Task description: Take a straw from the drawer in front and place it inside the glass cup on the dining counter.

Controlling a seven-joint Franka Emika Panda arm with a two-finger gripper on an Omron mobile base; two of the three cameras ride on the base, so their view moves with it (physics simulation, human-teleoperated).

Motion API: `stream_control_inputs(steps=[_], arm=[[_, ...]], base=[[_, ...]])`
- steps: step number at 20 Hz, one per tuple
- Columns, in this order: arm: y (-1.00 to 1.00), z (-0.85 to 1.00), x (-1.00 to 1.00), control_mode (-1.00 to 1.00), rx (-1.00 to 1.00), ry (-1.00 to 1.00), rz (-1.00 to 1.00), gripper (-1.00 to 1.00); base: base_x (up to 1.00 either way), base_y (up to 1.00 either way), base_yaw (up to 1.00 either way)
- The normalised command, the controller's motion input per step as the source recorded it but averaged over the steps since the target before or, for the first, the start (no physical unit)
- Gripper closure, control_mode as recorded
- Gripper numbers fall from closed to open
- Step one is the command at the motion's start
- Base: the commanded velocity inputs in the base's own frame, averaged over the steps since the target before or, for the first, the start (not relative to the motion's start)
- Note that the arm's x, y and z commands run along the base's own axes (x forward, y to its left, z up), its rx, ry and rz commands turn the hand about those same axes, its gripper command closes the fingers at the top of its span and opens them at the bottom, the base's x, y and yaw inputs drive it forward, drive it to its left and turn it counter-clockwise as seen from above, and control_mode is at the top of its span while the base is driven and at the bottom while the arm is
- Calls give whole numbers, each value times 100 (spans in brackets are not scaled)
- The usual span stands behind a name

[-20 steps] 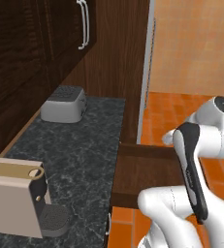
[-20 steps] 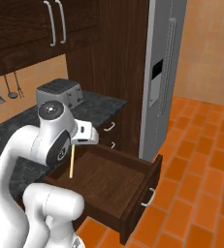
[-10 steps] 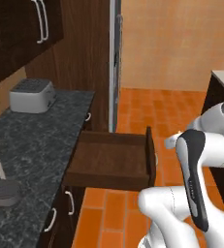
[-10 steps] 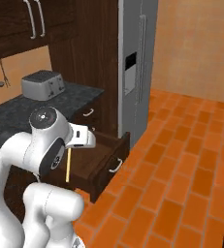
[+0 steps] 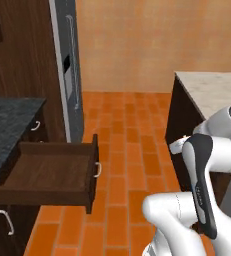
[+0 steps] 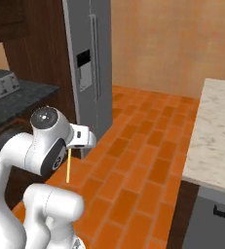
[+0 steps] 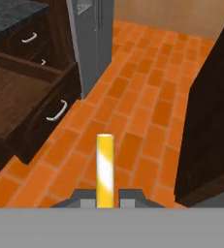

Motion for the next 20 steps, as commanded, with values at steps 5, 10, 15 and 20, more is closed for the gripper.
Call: stream_control_inputs(steps=[5,10,15,20], arm=[[0,0,0,100,0,0,0,100],[0,0,0,100,0,0,0,100],[0,0,0,100,0,0,0,100],[0,0,0,100,0,0,0,100]], base=[[17,-79,-24],[68,-4,-21],[99,0,-23],[100,12,-19]])
